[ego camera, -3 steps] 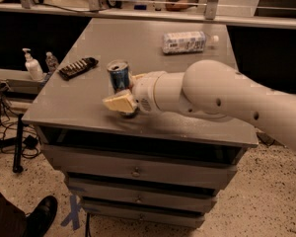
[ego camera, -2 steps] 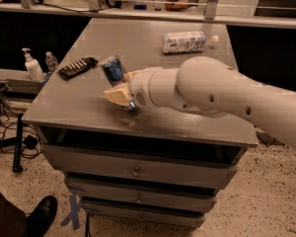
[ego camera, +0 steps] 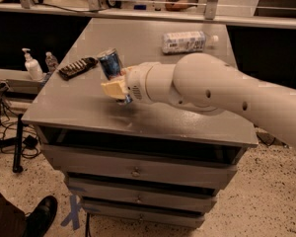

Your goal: Move redbull can near rxbar chocolate

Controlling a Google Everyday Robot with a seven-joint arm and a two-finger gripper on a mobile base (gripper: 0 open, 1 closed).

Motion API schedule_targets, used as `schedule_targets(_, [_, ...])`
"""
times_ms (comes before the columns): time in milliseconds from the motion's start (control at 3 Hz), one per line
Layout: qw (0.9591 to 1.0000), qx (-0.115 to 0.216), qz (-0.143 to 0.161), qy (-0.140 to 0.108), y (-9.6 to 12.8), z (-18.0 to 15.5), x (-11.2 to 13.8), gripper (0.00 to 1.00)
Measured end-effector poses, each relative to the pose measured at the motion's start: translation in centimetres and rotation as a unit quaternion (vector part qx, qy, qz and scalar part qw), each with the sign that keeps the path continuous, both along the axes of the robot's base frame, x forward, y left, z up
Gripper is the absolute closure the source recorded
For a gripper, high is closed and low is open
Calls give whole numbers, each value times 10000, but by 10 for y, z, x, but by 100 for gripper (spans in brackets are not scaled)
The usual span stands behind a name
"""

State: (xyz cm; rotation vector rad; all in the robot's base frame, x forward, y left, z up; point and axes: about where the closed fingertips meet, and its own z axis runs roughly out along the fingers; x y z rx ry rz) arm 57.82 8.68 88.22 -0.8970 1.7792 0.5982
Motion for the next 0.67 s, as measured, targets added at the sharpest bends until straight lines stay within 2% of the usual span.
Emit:
schedule_targets(333, [10000,0,0,-1,0,0,0,100])
schedule_targets(667, [9994,170,-168,-254,6,5,18,100])
